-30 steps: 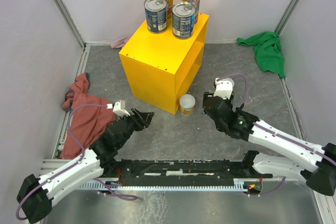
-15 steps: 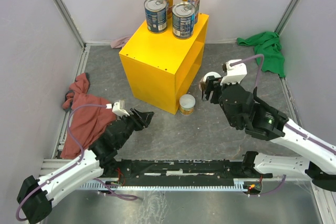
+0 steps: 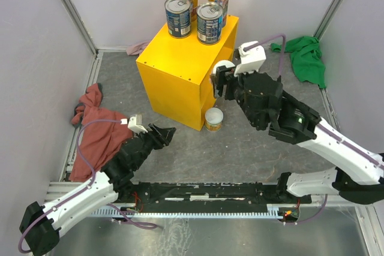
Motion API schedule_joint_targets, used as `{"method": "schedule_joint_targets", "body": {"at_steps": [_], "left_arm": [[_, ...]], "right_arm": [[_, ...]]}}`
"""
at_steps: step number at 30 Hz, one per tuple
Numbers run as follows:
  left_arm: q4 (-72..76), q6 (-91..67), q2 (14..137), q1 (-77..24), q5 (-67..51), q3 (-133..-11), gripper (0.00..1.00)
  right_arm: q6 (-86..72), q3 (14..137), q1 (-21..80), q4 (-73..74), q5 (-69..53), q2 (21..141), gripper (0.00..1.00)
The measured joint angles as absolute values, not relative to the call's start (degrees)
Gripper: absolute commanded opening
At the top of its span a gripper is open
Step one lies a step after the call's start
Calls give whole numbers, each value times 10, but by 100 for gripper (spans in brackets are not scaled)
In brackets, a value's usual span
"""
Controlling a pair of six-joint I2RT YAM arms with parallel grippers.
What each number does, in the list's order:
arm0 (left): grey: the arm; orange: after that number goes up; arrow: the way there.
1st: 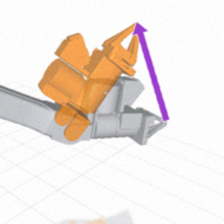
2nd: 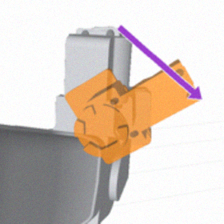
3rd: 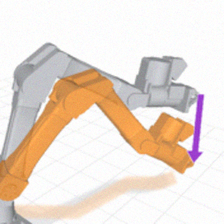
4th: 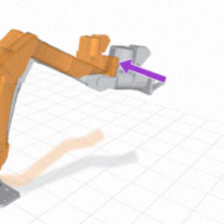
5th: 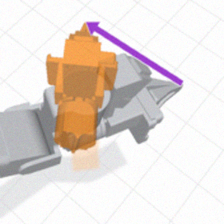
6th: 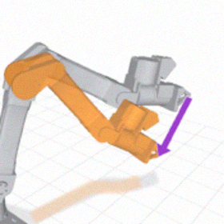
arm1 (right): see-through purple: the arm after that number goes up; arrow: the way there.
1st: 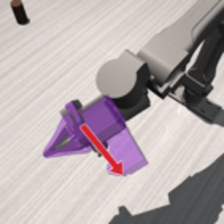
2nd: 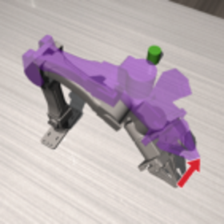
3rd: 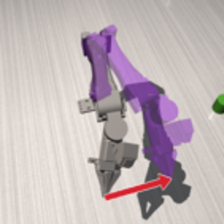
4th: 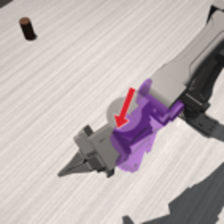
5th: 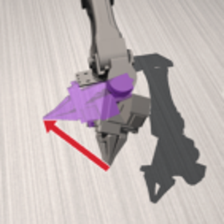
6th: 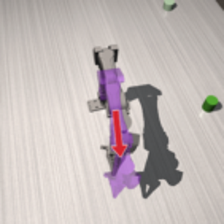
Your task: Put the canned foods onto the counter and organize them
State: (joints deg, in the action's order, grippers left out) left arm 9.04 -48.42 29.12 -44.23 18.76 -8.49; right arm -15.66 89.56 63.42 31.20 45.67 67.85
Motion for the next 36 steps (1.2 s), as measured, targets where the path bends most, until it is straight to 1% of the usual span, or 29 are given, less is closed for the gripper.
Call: {"method": "schedule_joint_targets", "body": {"at_steps": [9,19,28,32,36], "left_arm": [[90,-484,296,-442,178,-85,65],[90,-484,300,-442,172,-85,66],[91,-484,313,-442,162,-87,66],[91,-484,325,-442,160,-91,66],[94,-484,337,-442,159,-98,66]], "right_arm": [[-133,1042,637,310,412,790,1],[-106,1177,637,326,398,925,1],[-86,1327,634,386,400,1041,2],[-87,1388,624,409,394,1078,2],[-92,1422,605,423,384,1100,2]]}}
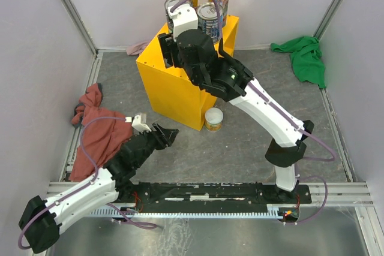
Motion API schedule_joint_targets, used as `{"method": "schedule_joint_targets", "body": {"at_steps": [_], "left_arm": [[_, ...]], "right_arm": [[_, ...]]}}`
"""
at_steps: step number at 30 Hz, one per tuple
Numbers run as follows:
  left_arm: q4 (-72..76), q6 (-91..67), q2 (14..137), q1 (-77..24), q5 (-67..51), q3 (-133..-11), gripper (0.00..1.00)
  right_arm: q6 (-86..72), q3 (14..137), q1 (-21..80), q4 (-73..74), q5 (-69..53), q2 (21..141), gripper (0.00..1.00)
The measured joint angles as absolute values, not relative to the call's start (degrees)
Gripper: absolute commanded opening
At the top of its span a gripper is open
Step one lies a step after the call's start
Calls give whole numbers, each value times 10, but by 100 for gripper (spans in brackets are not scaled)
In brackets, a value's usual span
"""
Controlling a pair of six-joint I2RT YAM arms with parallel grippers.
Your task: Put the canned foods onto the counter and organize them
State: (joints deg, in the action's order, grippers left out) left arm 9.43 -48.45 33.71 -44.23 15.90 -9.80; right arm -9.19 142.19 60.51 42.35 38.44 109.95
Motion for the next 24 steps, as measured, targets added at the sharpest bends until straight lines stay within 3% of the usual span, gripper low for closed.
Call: {"method": "schedule_joint_targets", "body": {"at_steps": [13,24], "left_arm": [[101,-484,346,-442,159,-105,66],[104,-484,347,-442,159,-105,66]], "right_arm": [[-106,1454,570,451,348,1150,6],[-121,1493,551,455,323,1183,31]]}}
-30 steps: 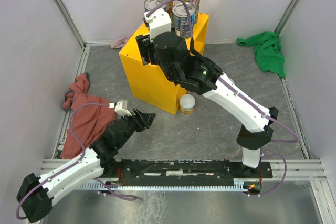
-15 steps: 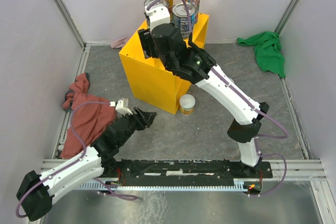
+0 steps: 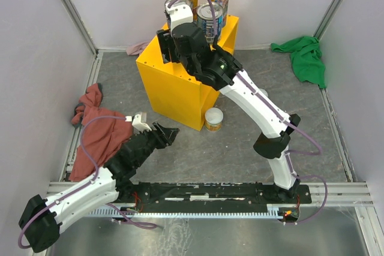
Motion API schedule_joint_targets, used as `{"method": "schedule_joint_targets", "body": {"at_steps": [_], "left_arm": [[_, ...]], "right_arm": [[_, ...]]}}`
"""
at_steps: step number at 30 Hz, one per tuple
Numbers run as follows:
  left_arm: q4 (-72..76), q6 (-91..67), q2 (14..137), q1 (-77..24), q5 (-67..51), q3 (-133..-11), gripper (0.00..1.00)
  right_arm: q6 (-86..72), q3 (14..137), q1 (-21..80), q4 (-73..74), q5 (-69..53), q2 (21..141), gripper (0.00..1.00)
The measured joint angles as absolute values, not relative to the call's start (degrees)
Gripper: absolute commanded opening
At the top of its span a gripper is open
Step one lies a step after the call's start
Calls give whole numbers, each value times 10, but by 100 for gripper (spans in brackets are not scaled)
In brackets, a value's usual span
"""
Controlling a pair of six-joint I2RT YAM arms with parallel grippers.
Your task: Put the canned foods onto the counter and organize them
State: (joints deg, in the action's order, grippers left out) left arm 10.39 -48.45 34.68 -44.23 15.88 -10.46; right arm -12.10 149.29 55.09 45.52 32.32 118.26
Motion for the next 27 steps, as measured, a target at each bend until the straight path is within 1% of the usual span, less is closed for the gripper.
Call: {"method": "schedule_joint_targets", "body": {"at_steps": [1,2,5,7,10,12,16,27], "left_arm": [[104,-484,348,-442,159,-105,66],[104,-484,349,-442,159,-105,66],[104,-484,349,-442,159,-105,66],[104,-484,350,-442,159,-105,66],[108,-484,354,-442,159,-105,66],[110,-484,360,-442,159,-105,66],[114,-484,371,-442,159,-105,66],[130,-484,387,-442,159,-105,66]], "right_arm": [[-122,1494,549,455,321,1184,35],[-124,1495,547,455,319,1185,41],[-128,1498,541,449,312,1191,55],[-130,1498,536,442,306,1195,62],[-131,1498,533,433,299,1201,66],[-130,1498,531,425,296,1206,72],[-128,1499,528,415,293,1209,73],[-121,1499,524,383,288,1222,73]]}}
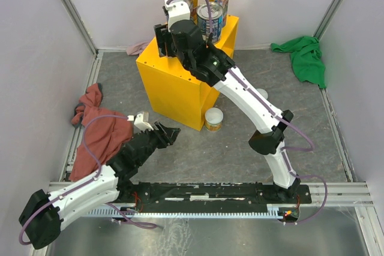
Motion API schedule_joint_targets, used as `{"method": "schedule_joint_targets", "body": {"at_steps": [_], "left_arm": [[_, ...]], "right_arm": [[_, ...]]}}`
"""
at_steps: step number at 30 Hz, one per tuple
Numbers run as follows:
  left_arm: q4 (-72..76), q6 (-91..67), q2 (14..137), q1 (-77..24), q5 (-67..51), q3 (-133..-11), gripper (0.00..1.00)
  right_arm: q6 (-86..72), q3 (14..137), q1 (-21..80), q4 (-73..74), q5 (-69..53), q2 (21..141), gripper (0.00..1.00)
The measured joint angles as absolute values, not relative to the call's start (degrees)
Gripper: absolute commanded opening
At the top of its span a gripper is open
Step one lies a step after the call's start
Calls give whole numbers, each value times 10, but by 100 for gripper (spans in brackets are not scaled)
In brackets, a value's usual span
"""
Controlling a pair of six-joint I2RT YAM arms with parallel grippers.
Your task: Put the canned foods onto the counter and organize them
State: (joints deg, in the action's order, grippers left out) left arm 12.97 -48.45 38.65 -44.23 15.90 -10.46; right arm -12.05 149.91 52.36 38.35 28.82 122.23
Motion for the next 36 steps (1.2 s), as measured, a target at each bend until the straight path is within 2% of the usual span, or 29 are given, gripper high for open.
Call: {"method": "schedule_joint_targets", "body": {"at_steps": [7,10,23,36], "left_arm": [[138,-484,389,-442,159,-105,66],[138,-484,390,-442,159,-105,66],[138,-484,395,-442,159,-105,66],[138,-484,408,-442,159,-119,66]], "right_arm": [[-111,1499,523,362,289,1231,79],[-108,1499,523,360,290,1238,86],[-103,1495,521,364,291,1255,89],[-102,1468,521,362,289,1211,93]]}}
